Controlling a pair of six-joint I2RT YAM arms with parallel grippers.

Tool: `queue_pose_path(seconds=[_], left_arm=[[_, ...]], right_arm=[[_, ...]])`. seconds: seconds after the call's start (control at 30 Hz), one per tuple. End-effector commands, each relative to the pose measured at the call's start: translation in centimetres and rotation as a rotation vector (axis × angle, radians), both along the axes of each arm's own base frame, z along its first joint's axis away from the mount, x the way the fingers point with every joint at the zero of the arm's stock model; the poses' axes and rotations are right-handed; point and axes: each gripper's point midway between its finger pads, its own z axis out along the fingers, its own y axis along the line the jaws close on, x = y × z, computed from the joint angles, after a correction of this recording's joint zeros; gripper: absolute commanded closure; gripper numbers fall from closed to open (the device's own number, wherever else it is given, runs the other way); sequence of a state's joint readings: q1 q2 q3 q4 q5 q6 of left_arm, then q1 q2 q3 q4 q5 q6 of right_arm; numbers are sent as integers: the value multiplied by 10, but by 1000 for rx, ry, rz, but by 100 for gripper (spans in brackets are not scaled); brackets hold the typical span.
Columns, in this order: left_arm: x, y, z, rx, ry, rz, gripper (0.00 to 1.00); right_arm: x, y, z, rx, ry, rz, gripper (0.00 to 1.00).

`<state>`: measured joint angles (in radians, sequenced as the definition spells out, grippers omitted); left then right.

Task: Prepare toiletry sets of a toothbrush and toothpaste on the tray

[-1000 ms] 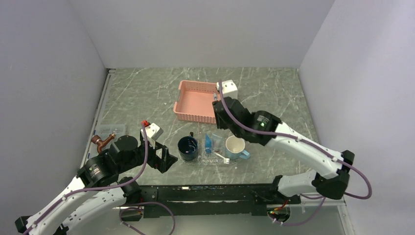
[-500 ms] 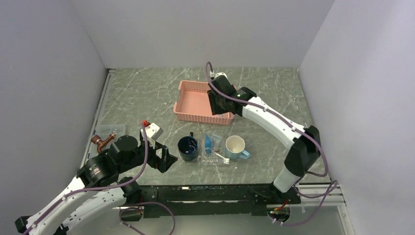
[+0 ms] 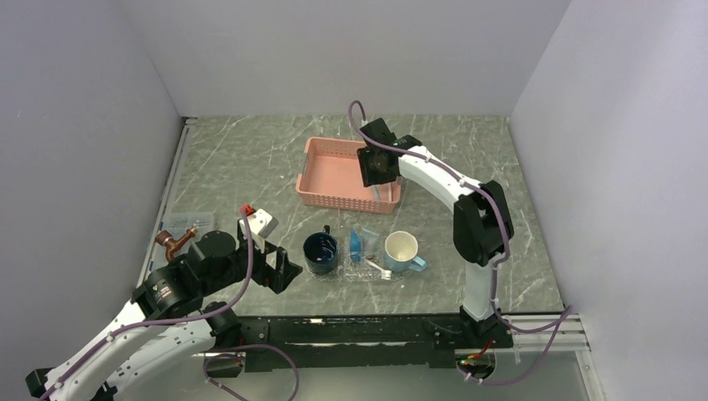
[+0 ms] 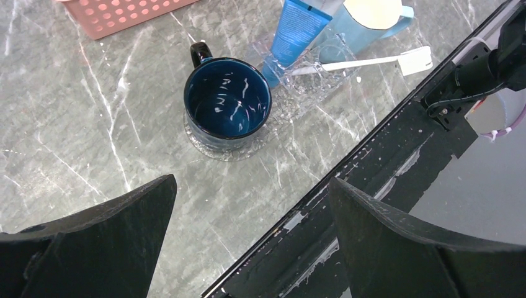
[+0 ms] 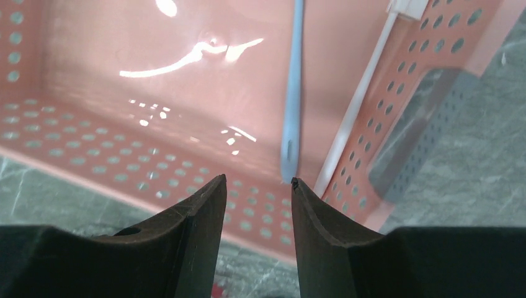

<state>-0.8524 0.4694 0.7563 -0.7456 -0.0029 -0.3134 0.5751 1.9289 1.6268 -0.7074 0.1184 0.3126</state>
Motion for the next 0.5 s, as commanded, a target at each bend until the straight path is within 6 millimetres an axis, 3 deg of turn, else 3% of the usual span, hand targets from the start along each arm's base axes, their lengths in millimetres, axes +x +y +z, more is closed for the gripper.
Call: queue_pose_path(seconds=[0.0,0.47], left_arm=[[8,0,3,-12,-16,43,1],[12,1,-1,9,-2,61,1]], right_arm=[[27,11,2,51,-42,25,54],[58,7,-46,-14,-19,-25,53]])
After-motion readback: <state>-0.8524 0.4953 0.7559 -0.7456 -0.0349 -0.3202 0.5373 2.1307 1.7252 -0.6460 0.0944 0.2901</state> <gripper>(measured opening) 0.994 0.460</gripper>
